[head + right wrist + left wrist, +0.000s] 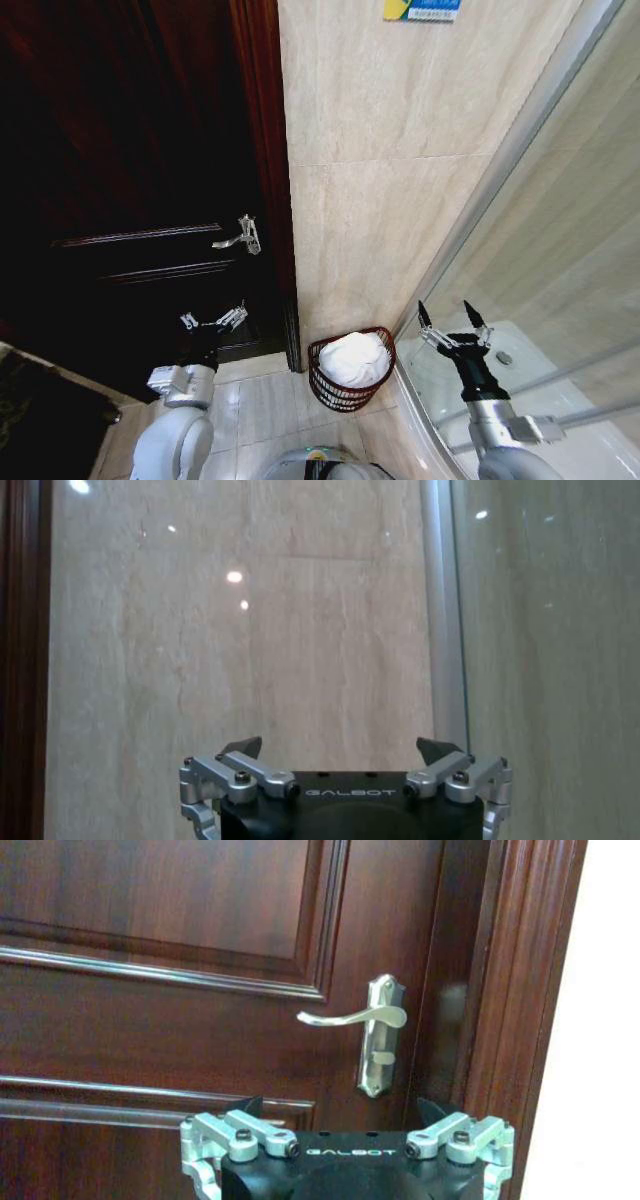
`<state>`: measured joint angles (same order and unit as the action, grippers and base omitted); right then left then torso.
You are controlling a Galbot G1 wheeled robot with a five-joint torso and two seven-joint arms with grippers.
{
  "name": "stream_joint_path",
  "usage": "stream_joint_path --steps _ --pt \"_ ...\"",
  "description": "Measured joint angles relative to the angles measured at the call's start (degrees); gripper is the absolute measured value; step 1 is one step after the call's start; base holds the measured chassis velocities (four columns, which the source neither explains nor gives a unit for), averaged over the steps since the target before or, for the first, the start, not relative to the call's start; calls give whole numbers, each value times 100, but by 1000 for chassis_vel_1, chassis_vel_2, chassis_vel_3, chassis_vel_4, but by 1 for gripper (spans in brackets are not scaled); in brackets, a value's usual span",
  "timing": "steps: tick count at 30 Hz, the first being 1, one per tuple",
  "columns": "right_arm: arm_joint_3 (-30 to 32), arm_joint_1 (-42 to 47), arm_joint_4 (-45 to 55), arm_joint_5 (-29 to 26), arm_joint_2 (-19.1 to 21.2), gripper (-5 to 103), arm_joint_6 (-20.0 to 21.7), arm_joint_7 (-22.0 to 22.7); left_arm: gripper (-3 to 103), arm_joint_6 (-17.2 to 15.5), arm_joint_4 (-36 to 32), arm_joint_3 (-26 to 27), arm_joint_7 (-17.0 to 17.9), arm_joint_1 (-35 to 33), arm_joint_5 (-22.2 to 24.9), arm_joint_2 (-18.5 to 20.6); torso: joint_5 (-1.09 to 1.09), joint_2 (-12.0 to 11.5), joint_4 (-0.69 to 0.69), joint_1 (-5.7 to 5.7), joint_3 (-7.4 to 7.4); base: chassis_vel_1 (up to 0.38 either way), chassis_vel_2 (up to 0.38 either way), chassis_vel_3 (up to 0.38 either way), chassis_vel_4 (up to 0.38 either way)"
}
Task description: Discard the used towel into the hamper.
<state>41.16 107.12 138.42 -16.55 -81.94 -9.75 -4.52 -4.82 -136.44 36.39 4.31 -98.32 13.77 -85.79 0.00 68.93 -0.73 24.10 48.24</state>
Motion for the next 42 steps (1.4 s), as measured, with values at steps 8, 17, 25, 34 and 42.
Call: stream_joint_path --steps 8,17,25,34,42 --pt "-52 -72 74 302 -241 100 20 -100 100 0 0 0 0 0 0 0 0 0 0 0 0 0 0 0 0" --pt "-43 -39 90 302 -237 100 20 -86 100 0 0 0 0 0 0 0 0 0 0 0 0 0 0 0 0" --pt "-42 -40 90 298 -233 100 21 -81 100 0 0 0 0 0 0 0 1 -1 0 0 0 0 0 0 0" --pt "-42 -42 84 295 -230 100 24 -77 100 0 0 0 0 0 0 0 1 -1 0 0 0 0 0 0 0" --pt "-43 -43 81 293 -227 100 27 -74 100 0 0 0 0 0 0 0 0 -1 0 0 0 0 0 0 0"
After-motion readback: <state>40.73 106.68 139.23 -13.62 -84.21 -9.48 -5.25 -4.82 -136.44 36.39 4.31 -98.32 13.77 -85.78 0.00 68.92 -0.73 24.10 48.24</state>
